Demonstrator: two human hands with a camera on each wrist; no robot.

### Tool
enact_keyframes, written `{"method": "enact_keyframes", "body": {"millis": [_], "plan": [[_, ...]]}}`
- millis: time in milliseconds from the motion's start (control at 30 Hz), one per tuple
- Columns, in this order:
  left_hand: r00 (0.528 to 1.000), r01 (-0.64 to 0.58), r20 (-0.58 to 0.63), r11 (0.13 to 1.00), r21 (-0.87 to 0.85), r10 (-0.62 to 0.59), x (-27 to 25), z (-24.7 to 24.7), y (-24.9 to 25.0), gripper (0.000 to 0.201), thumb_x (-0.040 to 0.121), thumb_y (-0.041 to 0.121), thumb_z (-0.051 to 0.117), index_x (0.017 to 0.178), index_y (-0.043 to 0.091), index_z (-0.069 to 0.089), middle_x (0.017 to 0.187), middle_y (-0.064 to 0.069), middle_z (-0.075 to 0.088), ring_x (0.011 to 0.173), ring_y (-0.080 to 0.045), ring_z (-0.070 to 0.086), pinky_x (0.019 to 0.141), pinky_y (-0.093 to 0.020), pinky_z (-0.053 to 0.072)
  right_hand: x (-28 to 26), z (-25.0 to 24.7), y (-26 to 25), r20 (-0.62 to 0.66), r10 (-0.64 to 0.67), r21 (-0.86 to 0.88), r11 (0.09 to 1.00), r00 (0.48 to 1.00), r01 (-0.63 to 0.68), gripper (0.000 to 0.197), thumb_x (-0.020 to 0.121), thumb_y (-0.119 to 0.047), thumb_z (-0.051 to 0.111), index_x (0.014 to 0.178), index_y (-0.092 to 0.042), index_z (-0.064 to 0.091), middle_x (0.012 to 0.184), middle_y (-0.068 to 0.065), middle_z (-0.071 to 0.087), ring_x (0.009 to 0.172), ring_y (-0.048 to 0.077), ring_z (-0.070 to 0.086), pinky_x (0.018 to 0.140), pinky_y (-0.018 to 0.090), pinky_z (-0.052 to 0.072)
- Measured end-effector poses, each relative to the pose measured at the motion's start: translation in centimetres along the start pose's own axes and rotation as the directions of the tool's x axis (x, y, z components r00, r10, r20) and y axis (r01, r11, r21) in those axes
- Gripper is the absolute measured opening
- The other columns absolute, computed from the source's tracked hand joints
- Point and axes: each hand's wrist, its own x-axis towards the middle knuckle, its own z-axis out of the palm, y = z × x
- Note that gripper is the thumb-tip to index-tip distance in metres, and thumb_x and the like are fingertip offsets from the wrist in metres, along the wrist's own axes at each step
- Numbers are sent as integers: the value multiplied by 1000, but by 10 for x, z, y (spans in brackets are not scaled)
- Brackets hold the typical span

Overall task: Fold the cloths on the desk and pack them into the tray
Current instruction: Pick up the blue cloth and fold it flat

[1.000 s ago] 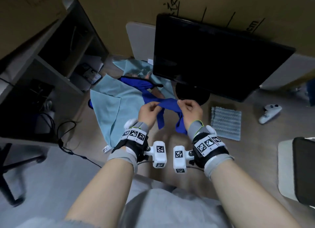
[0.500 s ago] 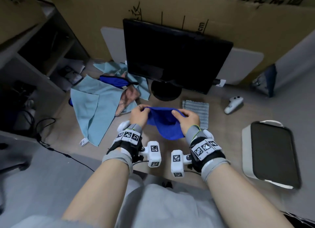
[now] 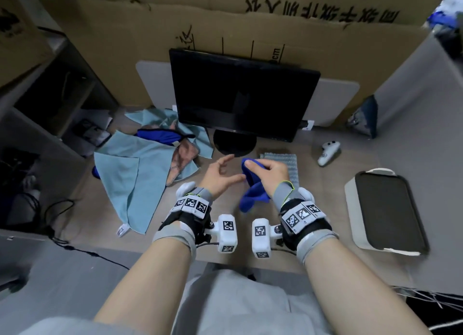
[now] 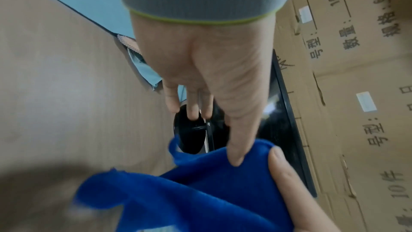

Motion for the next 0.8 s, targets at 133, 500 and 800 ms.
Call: {"method": "enact_keyframes", "body": {"millis": [133,500,800], "plan": [[992,-122,35,979,164,117,9,-10,-10,37,77,23,77,113,17,68,119,3,63,114,-12,56,104,-32,40,-20,18,-13,58,-13,70,998,998,9,11,78,-20,78,88,-15,77,70,-8,70,63,2,62,70,26,54],[997,26,-73,950,310,-3,15,-23,-15,29,88,13,52,111,21,69,106,-1,70,101,-20,62,89,-27,45,-32,8,-8,-133,-60,49,997,989,67,21,80,-3,70,87,-22,78,87,-11,74,85,-1,66,82,11,49],[990,-10,-140,984,178,36,16,-21,-26,19,90,29,64,104,19,72,99,-3,72,91,-20,65,85,-33,52,-19,-20,12,-368,35,82,997,929,-5,11,81,-16,74,80,-27,76,85,-10,73,84,8,65,75,12,45]]}}
